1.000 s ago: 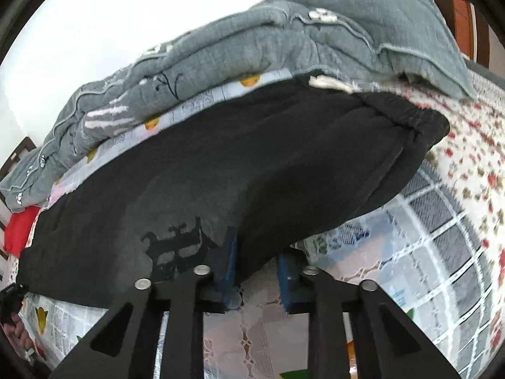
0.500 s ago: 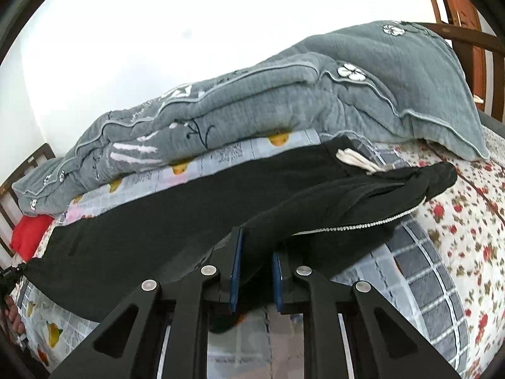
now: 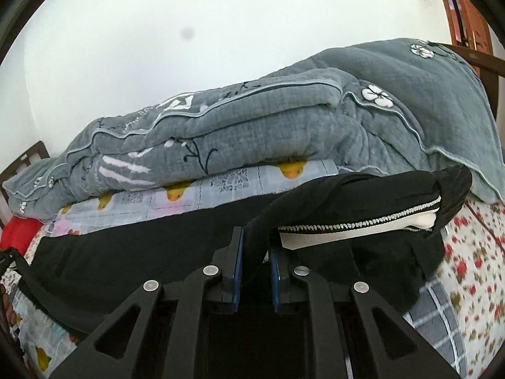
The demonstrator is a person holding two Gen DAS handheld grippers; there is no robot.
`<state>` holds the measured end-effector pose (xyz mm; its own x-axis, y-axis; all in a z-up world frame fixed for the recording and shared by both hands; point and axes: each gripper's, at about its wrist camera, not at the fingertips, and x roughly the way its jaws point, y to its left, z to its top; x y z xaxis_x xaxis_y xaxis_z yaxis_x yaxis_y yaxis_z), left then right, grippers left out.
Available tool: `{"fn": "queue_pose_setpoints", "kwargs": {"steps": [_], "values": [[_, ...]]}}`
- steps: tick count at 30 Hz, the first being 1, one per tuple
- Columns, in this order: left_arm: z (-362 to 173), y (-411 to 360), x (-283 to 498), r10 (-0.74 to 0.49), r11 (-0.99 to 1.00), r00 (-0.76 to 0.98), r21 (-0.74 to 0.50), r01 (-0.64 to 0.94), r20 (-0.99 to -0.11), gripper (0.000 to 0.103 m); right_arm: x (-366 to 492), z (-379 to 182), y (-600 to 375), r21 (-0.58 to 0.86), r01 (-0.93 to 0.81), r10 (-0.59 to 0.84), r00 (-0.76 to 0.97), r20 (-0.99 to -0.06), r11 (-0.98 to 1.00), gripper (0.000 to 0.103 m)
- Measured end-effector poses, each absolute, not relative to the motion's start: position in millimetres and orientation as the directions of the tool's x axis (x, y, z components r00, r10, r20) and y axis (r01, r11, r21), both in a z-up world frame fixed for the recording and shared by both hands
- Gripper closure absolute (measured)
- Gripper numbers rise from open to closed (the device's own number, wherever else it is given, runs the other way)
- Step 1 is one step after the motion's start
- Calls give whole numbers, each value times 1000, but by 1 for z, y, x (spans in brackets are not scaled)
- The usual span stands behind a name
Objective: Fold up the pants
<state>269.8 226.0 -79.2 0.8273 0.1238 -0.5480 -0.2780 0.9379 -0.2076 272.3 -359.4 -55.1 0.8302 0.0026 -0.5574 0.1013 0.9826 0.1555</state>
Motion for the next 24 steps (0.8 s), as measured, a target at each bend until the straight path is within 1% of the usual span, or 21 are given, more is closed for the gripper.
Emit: {"fn": "queue_pose_setpoints", "kwargs": {"steps": [5,11,12,13,16,17,18,19,21,23,24], "values": [[-87,228,298,124,939,826,-203,-276,-550,93,304,-56,-354,99,117,-40,823,-567,988,89],[-91,228,331,144,939,822,-185,-289,-550,93,346,-66,-354,84,160,-80,804,-589,983,89],[-90,228,335,153,937,819,-182,-297,-553,91,351,-68,-353,77,168,-90,800,-593,983,88],[-90,228,336,161,934,816,-181,-308,-556,87,356,-71,-352,76,176,-96,796,-598,982,87],[-88,230,330,184,924,811,-185,-336,-555,78,357,-73,-348,87,165,-81,796,-600,982,77],[-87,231,327,193,922,808,-179,-344,-556,77,352,-71,-344,77,156,-81,802,-592,985,71],[-86,231,323,194,922,805,-176,-344,-560,73,347,-70,-341,66,154,-87,807,-585,986,67],[-86,231,319,188,924,802,-174,-340,-567,66,340,-68,-338,50,153,-97,814,-573,987,67],[-86,230,308,181,928,792,-166,-334,-583,57,323,-66,-332,24,139,-101,817,-568,990,61],[-87,228,292,184,930,787,-155,-333,-588,55,307,-68,-330,21,125,-90,814,-574,992,58],[-89,227,283,179,932,786,-155,-329,-591,51,298,-70,-329,18,124,-91,809,-581,992,57]]}}
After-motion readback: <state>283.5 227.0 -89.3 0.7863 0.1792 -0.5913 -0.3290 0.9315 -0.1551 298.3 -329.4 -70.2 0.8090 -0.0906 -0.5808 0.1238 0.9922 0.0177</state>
